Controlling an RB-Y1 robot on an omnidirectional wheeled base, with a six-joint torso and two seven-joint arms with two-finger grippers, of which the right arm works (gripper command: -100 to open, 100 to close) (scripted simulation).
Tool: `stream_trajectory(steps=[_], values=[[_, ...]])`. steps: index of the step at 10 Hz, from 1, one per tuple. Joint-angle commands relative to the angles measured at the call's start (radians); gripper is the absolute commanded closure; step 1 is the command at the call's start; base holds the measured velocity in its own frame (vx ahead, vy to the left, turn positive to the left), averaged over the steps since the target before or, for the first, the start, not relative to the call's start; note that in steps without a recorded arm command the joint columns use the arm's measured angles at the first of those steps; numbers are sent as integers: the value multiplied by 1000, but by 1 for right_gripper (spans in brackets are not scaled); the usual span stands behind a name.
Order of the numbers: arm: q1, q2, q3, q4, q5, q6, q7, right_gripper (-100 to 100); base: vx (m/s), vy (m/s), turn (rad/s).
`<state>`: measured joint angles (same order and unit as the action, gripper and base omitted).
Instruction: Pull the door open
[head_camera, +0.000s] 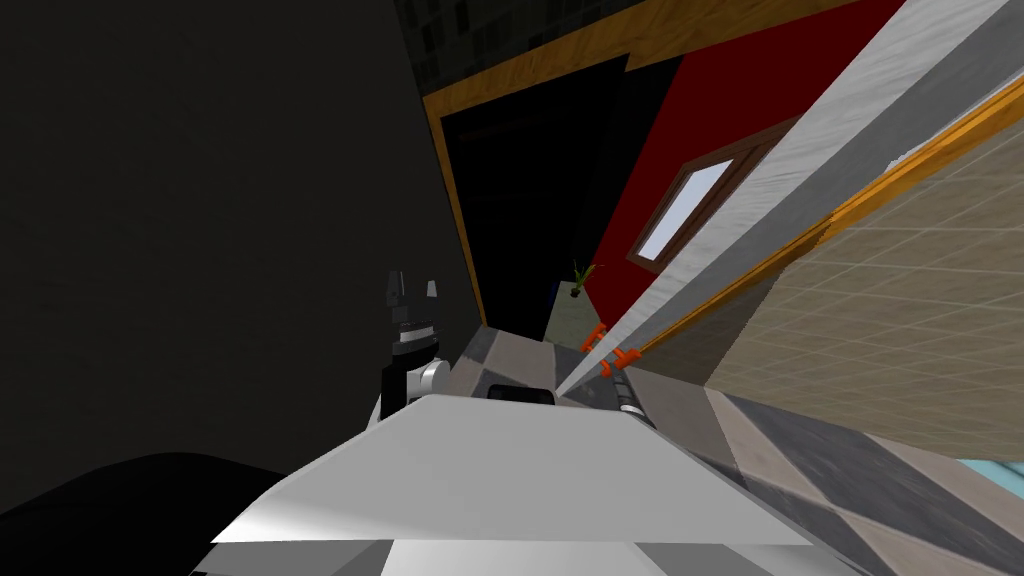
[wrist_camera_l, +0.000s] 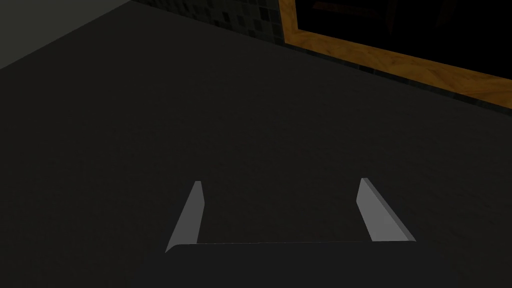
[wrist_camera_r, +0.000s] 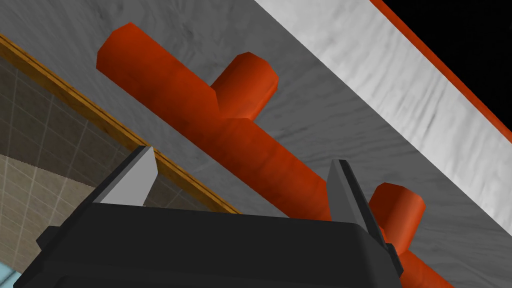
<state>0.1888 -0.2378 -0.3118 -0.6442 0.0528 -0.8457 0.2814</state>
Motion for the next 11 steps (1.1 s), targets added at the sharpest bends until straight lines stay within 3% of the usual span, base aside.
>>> stream_trajectory(steps=[1, 9, 10, 11], values=[[1, -24, -21, -30, -18, 21, -26, 100, -59, -50, 72], [1, -24, -21, -30, -18, 21, -26, 100, 1, -5, -5], [37, 21, 21, -98, -9, 48, -59, 100, -51, -14, 73], [35, 20, 25, -97, -12, 48, -74, 100, -86, -31, 80]])
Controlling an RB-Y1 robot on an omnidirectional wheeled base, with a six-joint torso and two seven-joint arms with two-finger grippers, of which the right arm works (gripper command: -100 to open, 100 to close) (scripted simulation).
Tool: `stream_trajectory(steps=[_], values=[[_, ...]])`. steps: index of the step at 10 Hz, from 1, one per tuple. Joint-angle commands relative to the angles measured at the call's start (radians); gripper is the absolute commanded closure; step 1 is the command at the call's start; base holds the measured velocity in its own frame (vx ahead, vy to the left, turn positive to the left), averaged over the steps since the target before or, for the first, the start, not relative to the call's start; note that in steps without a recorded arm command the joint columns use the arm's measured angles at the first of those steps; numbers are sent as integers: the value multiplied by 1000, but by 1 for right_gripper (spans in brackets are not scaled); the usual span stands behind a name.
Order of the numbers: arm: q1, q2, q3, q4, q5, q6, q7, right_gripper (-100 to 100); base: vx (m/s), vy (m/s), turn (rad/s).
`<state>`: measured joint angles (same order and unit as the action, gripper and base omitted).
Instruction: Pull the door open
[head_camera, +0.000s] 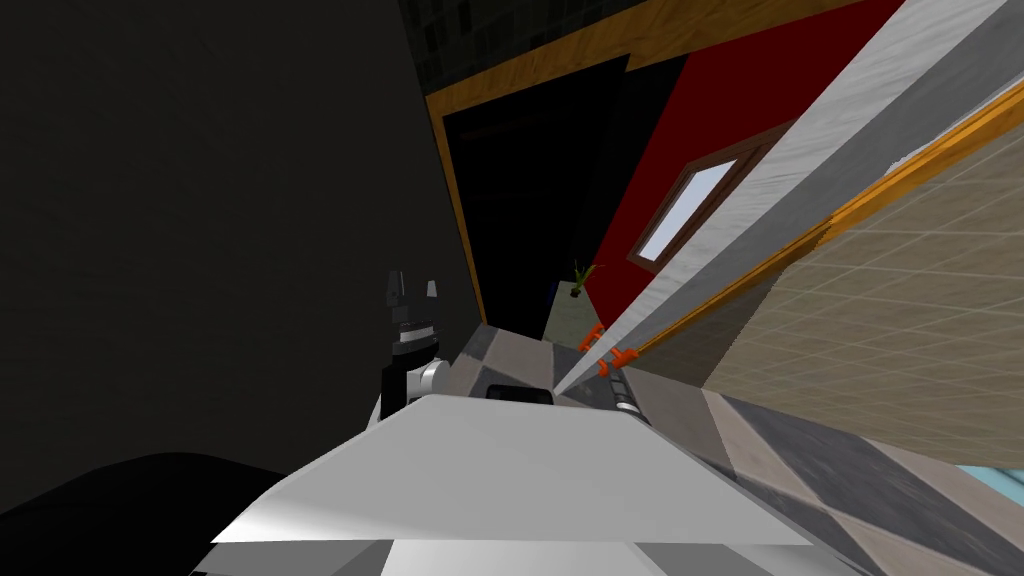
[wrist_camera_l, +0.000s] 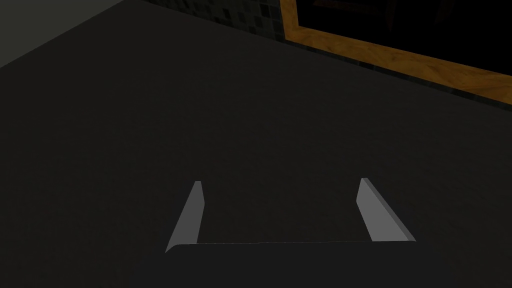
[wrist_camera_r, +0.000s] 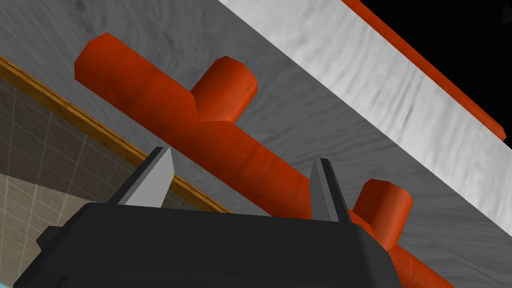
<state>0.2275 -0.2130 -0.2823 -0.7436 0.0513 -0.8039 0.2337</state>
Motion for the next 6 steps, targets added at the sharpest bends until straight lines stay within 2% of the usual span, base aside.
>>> stream_trajectory(steps=[1, 6], values=[[-7, -6, 2, 3, -15, 5, -50, 100, -79, -55, 58], [-14, -9, 15, 6, -25, 3, -99, 100, -33, -33, 28]])
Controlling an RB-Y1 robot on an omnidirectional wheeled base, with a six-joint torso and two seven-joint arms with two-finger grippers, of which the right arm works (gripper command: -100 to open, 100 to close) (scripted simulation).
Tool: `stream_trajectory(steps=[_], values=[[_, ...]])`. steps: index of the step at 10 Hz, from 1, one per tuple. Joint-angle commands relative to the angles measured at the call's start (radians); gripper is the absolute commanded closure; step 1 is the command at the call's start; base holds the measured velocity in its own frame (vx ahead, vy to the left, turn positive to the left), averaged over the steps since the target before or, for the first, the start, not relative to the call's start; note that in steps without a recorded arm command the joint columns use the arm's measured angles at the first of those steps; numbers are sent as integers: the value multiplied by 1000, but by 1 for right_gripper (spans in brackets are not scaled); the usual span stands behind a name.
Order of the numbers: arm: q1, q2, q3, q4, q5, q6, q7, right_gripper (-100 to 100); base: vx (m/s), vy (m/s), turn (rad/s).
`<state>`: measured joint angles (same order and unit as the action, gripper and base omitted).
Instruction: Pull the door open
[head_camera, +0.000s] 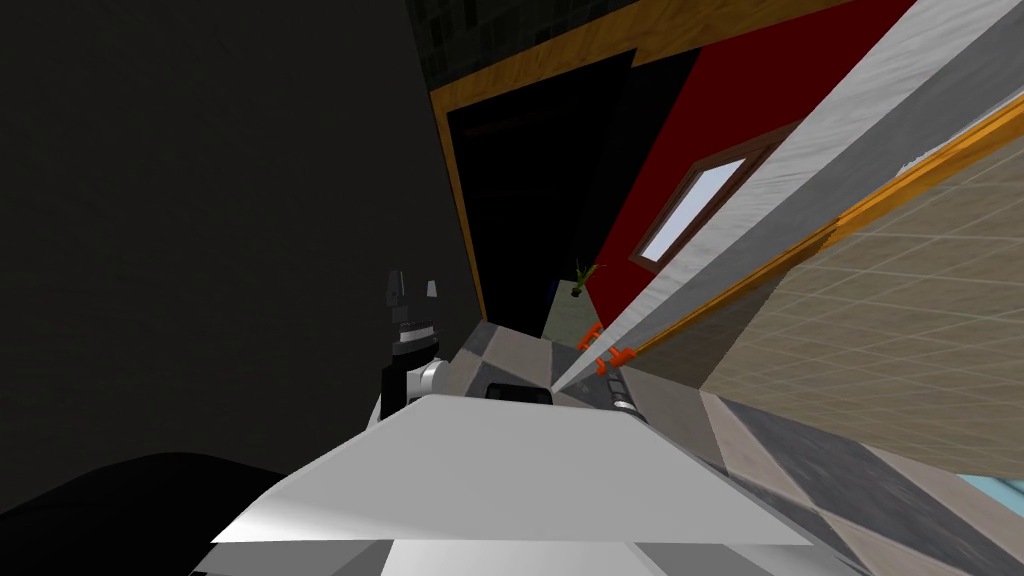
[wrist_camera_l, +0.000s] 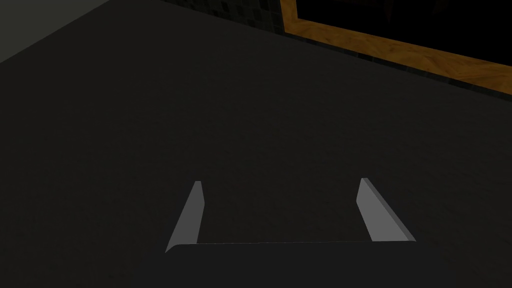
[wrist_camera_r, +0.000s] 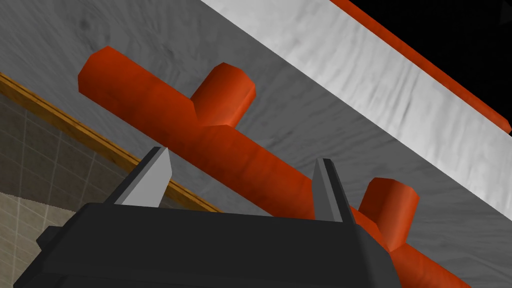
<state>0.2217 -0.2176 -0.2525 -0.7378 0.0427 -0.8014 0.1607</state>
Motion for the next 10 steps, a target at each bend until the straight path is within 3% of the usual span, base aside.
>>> stream_trajectory(steps=[1, 5, 10], values=[[-12, -6, -7, 2, -22, -1, -50, 100, -53, -36, 38], [-12, -6, -7, 2, -22, -1, -53, 100, -7, -10, 5], [-22, -10, 13, 7, -36, -4, -116, 100, -35, -29, 39]])
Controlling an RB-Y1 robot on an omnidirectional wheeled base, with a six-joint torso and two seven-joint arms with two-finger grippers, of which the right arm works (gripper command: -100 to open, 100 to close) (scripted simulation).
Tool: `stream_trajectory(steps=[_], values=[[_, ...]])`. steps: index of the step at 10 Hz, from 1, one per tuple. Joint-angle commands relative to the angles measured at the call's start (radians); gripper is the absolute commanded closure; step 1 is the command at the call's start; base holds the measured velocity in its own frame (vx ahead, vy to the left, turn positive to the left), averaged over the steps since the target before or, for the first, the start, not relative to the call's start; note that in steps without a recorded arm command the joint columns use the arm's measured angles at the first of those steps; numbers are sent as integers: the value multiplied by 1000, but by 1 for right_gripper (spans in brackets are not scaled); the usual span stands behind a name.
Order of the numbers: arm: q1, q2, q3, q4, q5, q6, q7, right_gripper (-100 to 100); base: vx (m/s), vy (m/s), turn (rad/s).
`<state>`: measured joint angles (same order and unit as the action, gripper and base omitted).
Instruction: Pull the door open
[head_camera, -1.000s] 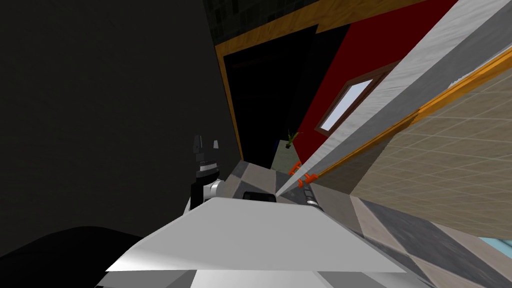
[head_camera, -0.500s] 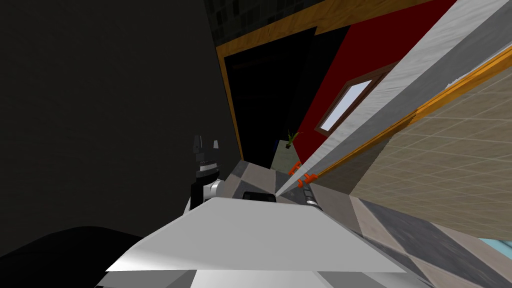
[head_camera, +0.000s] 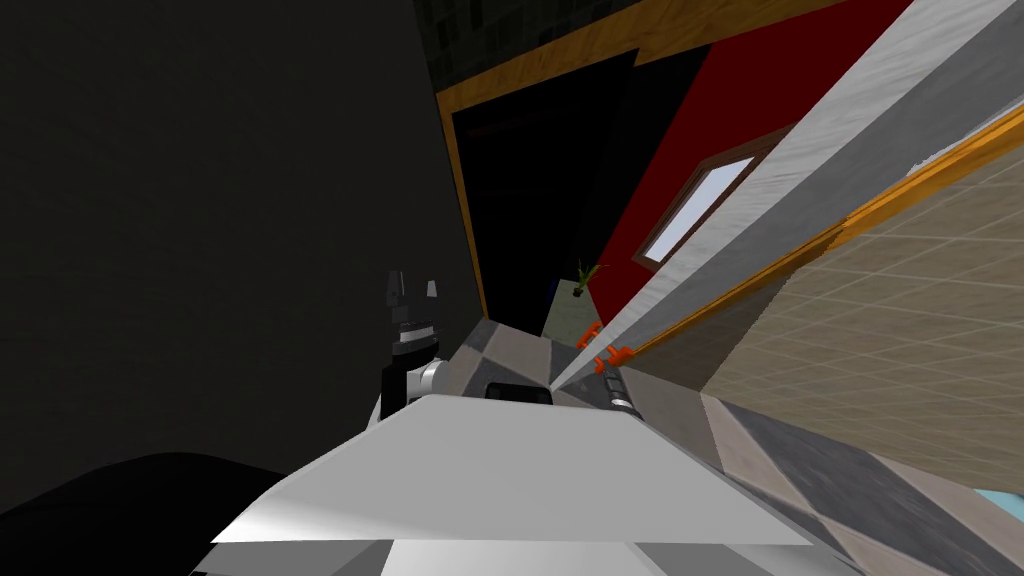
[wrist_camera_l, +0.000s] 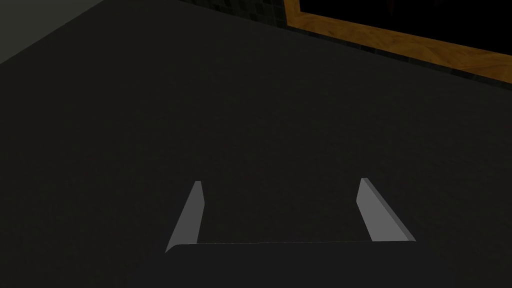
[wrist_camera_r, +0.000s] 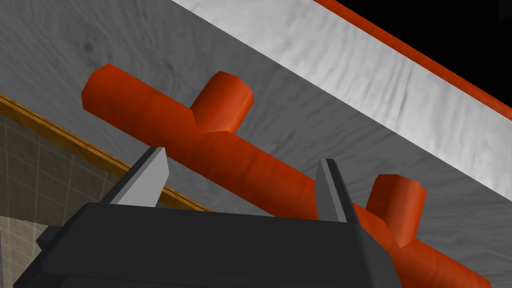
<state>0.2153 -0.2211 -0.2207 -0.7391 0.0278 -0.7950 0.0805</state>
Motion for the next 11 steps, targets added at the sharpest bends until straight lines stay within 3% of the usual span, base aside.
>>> stream_trajectory(steps=[1, 5, 11], values=[[-16, -6, -19, 8, -21, -11, -36, 100, -20, -10, 13], [-16, -6, -19, 8, -21, -11, -36, 100, 5, 2, -10], [-27, -11, 1, 13, -36, -14, -100, 100, -32, -27, 36]])
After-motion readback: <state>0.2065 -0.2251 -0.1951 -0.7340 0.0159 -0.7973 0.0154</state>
